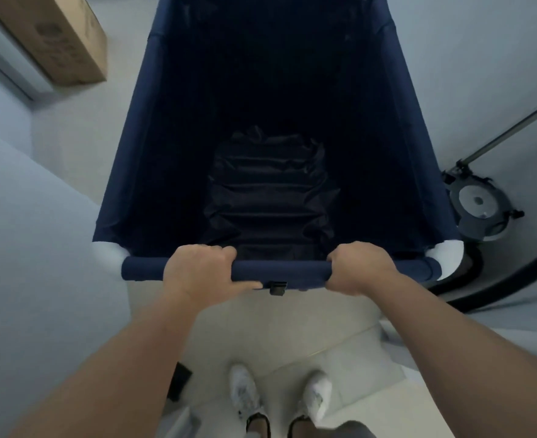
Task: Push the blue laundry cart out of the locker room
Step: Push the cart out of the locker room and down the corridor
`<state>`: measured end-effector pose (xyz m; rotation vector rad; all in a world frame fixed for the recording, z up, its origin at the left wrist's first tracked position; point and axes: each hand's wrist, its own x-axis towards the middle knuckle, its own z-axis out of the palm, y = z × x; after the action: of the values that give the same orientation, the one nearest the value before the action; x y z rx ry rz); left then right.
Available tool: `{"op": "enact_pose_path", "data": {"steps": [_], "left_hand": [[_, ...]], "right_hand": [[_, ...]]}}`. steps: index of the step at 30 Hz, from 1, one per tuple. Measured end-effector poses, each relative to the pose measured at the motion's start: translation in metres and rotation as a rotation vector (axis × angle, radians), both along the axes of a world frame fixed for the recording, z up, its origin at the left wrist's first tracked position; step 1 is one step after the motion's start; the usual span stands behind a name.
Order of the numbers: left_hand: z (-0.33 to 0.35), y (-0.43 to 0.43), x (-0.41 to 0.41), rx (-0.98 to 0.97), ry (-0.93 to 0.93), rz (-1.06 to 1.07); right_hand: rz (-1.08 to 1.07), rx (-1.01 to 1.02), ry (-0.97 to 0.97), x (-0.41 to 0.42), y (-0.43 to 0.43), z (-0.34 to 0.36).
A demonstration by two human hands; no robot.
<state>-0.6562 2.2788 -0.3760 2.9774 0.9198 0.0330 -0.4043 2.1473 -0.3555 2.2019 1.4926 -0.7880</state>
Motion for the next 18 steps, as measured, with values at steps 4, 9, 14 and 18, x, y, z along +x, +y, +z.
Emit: {"op": "enact_pose_path", "data": {"steps": [4, 9, 14, 18], "left_hand": [[0.006, 0.032, 0.021, -0.012, -0.058, 0.154], [0.006, 0.058, 0.048, -0.008, -0.126, 0.347], [-0.002, 0.1, 0.052, -0.01, -0.12, 0.344], [-0.005, 0.147, 0.051, 0.011, -0.123, 0.281]], "right_hand": [[-0.016, 0.014, 0.021, 0.019, 0.033, -0.001], [-0.005, 0.072, 0.028, 0.036, 0.062, 0.0], [-0.026, 0.087, 0.029, 0.037, 0.095, 0.005], [-0.087, 0.1, 0.034, 0.026, 0.125, 0.004]]}}
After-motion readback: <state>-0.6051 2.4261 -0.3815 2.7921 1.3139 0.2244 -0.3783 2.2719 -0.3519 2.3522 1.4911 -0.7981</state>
